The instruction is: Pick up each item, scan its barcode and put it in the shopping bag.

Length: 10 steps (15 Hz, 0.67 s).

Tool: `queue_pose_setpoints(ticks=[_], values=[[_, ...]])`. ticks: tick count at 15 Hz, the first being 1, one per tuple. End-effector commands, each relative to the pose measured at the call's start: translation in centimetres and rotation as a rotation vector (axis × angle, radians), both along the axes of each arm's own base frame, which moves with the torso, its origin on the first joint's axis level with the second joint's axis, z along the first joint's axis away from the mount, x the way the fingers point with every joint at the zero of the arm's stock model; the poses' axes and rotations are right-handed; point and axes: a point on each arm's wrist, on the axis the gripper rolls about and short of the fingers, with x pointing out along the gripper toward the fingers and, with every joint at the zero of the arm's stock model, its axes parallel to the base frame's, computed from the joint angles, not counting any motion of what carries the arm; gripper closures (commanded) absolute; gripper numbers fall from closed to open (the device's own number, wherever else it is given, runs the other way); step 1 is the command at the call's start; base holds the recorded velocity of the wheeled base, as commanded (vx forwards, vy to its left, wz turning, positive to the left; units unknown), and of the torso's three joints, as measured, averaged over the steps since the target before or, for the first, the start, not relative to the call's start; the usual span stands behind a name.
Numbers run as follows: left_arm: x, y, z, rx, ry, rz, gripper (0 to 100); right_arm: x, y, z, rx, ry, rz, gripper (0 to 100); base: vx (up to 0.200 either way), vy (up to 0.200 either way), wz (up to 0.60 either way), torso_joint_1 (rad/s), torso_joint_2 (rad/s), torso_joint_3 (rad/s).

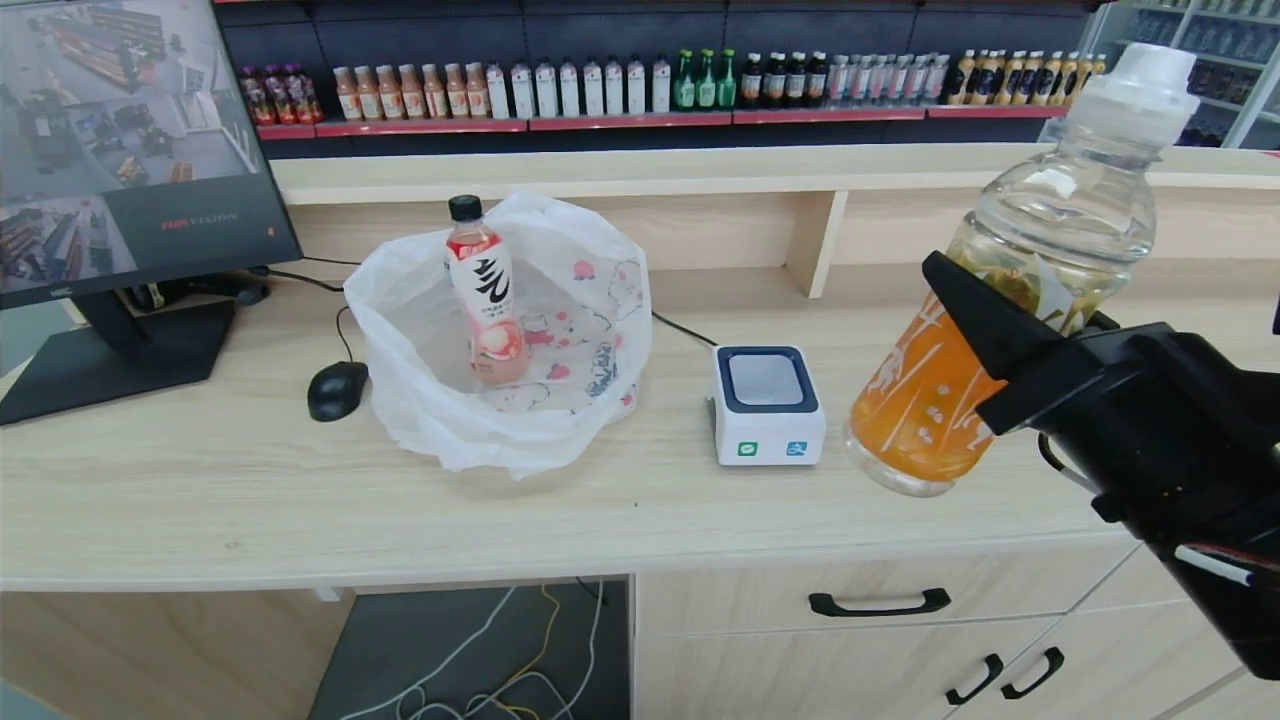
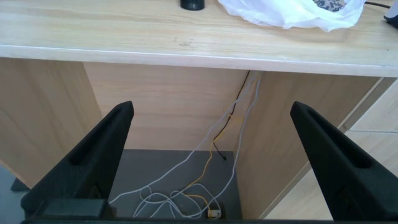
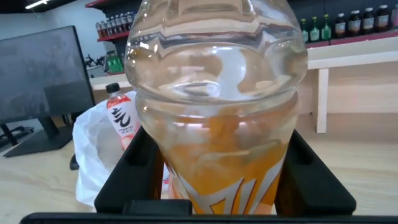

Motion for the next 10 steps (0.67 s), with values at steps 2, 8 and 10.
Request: queue_pose_setpoints(ticks=[2, 8, 10], values=[[0.0, 0.0, 0.0, 0.001, 0.0, 0.0, 0, 0.3, 0.2, 0.2, 0.007, -0.007, -0.004, 100, 0.0, 0.0, 0.0, 0.0, 0.0, 0.0], [0.0, 0.0, 0.0, -0.001, 0.0, 0.0, 0, 4.2, 3.2, 1.0, 0.038, -0.033, 0.006, 100, 0.0, 0.0, 0.0, 0.0, 0.0, 0.0], [0.0, 0.0, 0.0, 0.001, 0.0, -0.001, 0, 5.2, 4.3, 0.2, 0.038, -0.009, 0.027, 100, 0.0, 0.0, 0.0, 0.0, 0.0, 0.0]])
